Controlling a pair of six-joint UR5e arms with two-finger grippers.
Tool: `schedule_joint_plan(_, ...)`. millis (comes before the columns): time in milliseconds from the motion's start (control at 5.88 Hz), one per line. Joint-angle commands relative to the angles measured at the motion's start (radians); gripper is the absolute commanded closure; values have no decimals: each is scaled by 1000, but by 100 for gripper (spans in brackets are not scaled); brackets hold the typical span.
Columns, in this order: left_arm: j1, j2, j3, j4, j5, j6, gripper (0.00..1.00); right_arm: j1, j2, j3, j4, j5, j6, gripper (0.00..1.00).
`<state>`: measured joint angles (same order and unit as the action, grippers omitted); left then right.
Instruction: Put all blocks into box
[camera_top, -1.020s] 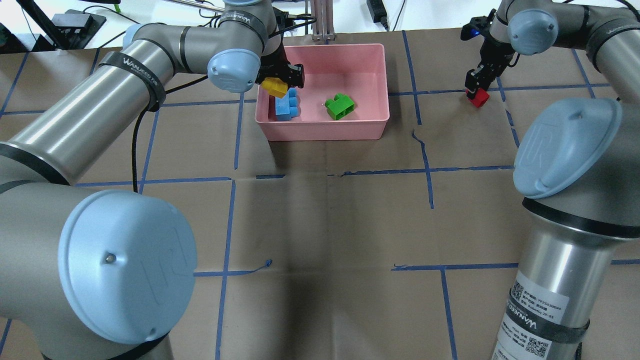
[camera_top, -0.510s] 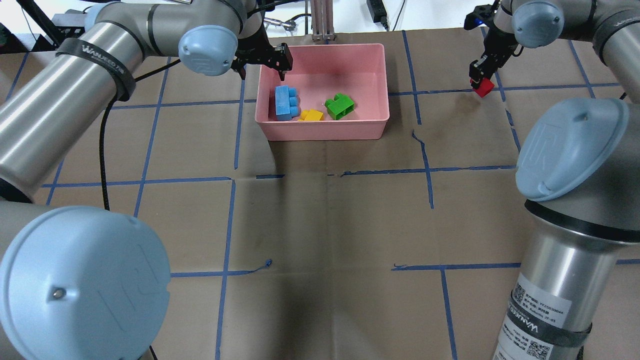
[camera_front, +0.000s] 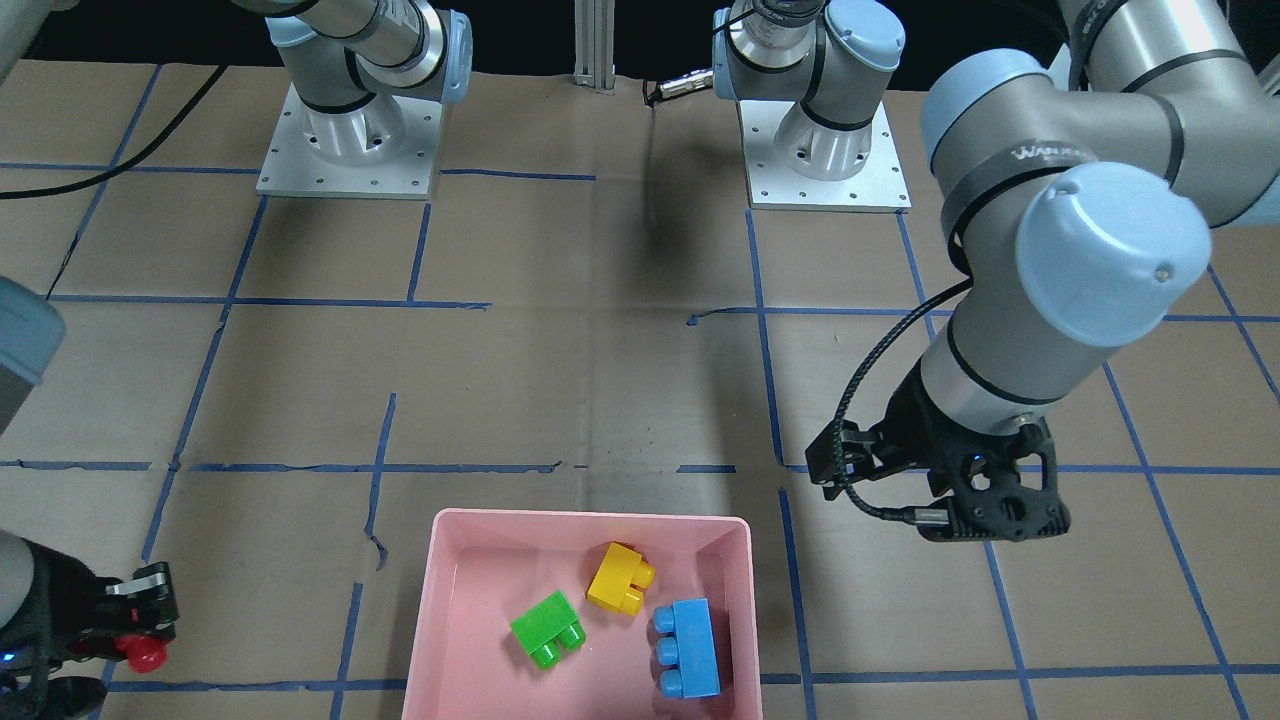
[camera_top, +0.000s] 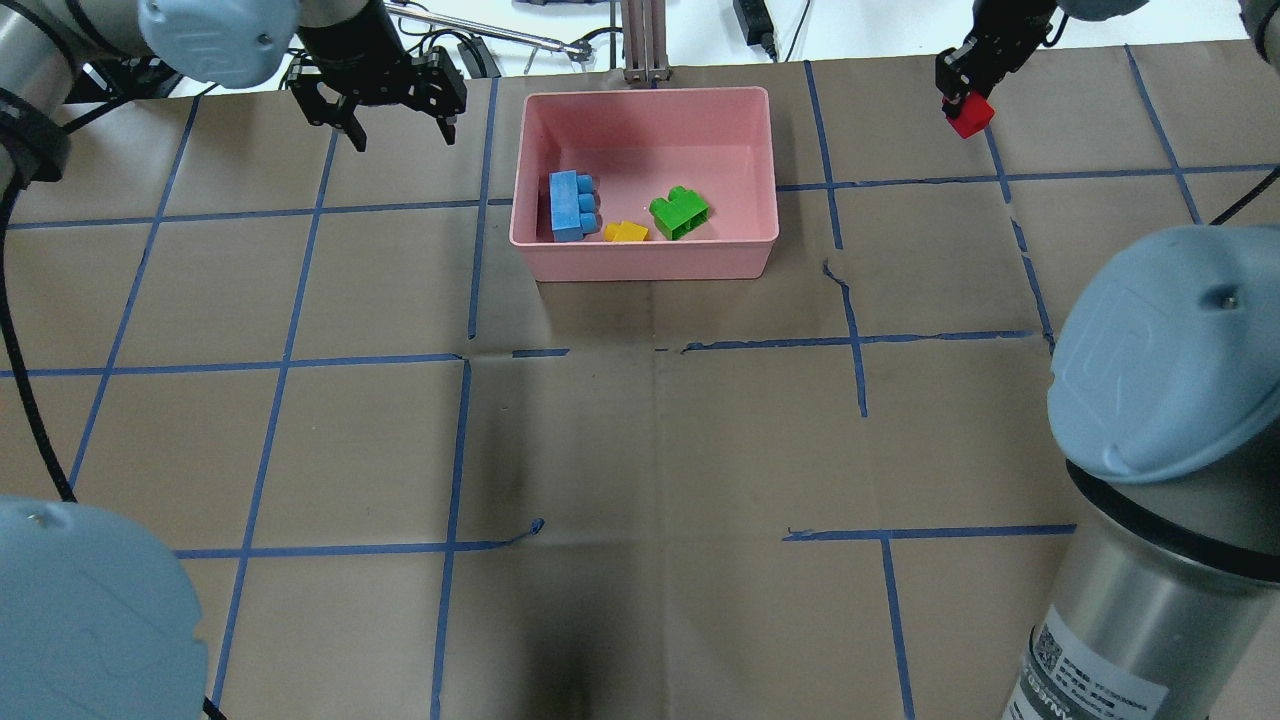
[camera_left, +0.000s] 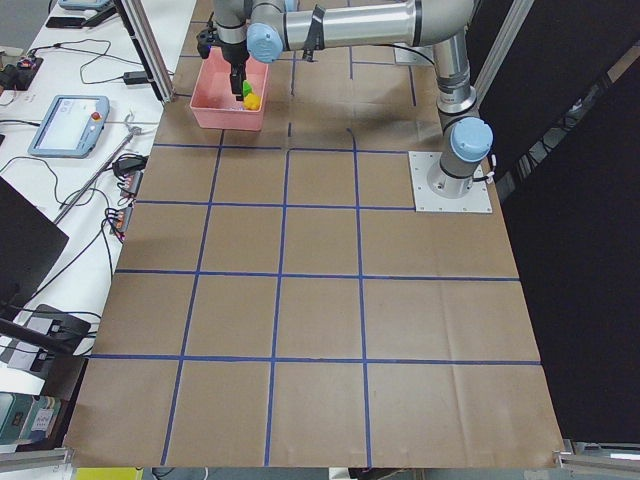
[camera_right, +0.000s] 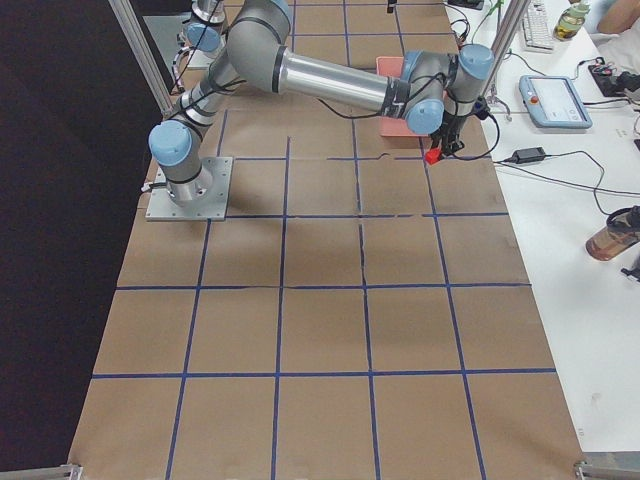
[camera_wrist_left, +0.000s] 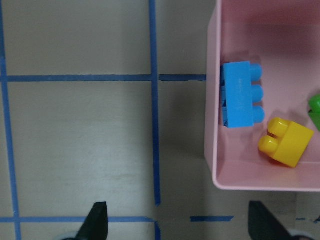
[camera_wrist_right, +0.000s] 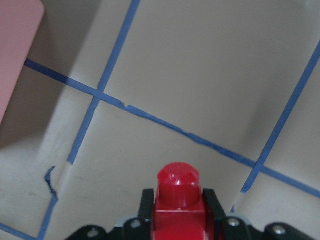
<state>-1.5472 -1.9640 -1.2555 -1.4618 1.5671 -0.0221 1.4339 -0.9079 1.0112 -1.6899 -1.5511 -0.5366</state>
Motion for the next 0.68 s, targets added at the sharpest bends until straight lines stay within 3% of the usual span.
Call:
schedule_joint_plan(0,38,77,-1,-122,16,17,0,157,-49,0,32,5,341,74)
schedule_joint_plan(340,15,120,-4,-130,16,21,0,334,-7,0,-8,8,682,75)
schedule_joint_plan(510,-8,143,-27,-112,13,21,0,362,56,1,-102,6,726,74)
